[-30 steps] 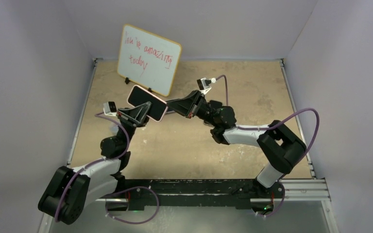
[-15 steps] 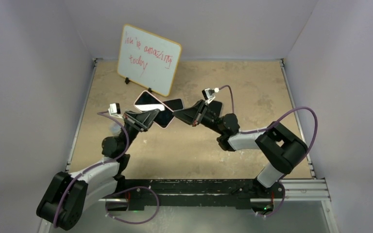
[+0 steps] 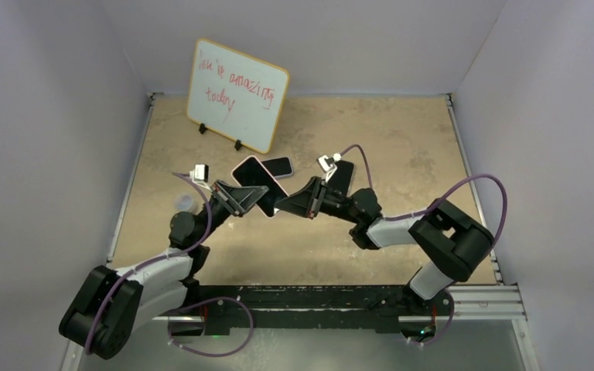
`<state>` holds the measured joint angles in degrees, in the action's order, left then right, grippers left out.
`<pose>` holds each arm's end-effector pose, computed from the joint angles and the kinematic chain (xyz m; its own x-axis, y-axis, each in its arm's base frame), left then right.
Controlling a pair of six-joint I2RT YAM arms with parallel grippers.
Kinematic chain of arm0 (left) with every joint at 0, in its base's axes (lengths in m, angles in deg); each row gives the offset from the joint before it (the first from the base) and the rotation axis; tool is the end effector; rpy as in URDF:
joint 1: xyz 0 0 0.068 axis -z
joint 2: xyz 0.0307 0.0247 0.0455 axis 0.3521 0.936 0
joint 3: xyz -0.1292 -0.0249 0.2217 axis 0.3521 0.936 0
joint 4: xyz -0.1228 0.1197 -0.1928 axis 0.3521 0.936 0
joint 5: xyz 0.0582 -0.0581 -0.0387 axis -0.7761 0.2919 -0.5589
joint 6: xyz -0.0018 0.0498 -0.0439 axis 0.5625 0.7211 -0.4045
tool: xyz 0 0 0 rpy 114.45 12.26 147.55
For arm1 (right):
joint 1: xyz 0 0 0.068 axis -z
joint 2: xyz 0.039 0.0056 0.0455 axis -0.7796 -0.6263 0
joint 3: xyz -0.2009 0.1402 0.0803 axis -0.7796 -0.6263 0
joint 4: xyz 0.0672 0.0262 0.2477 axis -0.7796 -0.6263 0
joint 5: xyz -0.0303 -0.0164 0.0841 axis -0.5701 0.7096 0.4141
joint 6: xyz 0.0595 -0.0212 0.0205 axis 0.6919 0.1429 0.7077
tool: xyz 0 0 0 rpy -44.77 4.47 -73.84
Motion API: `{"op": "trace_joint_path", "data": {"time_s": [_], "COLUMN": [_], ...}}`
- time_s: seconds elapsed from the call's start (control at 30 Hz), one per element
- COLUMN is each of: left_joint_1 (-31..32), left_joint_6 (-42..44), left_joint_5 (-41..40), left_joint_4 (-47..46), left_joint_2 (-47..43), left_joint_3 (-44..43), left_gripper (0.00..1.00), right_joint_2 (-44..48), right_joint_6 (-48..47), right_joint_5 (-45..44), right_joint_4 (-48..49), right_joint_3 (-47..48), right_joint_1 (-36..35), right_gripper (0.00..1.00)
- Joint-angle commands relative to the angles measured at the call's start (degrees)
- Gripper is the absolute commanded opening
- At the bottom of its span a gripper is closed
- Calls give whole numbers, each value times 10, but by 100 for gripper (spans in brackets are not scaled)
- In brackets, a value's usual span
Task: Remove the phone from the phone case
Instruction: Remove the phone case from the phone.
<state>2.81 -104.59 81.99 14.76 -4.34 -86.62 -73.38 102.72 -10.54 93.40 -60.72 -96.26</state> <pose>0.1781 -0.0978 0.2147 -0.6190 -0.7336 -0.2803 0.4265 -0.0143 -0.9044 0.1955 0.2312 0.2243 -0.8019 0.3883 -0.4541 -0.5526 -0.1930 0.8108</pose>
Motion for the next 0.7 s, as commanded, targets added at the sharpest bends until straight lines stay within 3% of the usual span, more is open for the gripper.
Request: {"op": "trace_joint_path", "data": {"time_s": [0.0, 0.3, 0.5, 0.67], "left_joint_1": [3, 3, 4, 4], "left_joint_6": [-2, -22, -24, -20], "left_joint_5": [43, 126, 158, 178], "left_joint_4": [-53, -63, -64, -64], "left_joint_2": [12, 35, 46, 49], "left_joint_3": [-40, -65, -83, -98], "left_gripper": [0, 0, 0, 0], "right_joint_2": [40, 106, 143, 144], "right_joint_6": [-58, -106, -162, -149], "right_joint_5": [42, 56, 56, 54], "right_joint_4": [-21, -123, -235, -243], "right_joint_3": [-3, 9, 38, 51], "right_joint_1": [-5, 22, 28, 33], "right_gripper": [30, 41, 43, 44]}}
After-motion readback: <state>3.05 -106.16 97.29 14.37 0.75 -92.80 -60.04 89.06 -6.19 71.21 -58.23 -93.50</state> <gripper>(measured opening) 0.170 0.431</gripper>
